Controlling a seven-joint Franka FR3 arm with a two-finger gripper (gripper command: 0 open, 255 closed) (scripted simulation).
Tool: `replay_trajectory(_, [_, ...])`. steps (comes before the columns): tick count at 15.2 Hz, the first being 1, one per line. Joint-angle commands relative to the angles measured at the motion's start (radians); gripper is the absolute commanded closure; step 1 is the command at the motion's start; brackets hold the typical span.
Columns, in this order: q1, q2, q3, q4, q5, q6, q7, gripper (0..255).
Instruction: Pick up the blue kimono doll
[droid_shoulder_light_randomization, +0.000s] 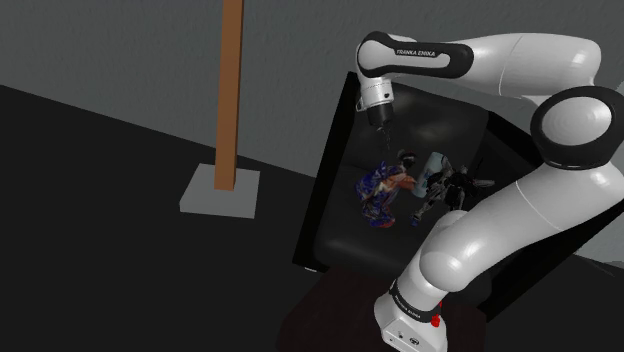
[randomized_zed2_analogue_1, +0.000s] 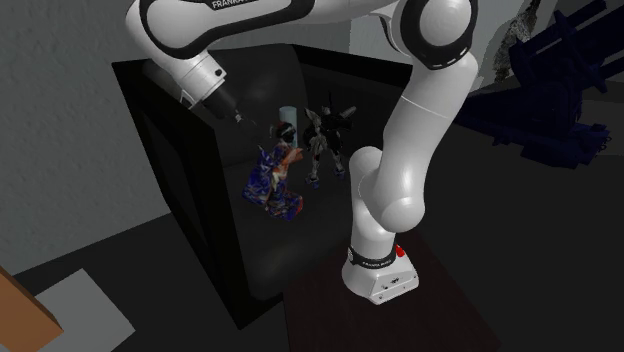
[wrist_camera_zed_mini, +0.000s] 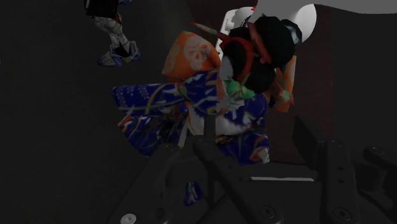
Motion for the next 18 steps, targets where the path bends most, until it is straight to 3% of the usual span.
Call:
replay_trajectory(1, [0.0, -0.001, 0.001, -0.003, 0.001, 0.002, 0.001, 255])
replay_trajectory(9, [0.0, 0.001, -0.001, -0.002, -0.001, 0.002, -0.001, 255])
replay_trajectory(18, [0.003, 0.013, 0.007, 0.13, 0.0, -0.117, -0.013, 255])
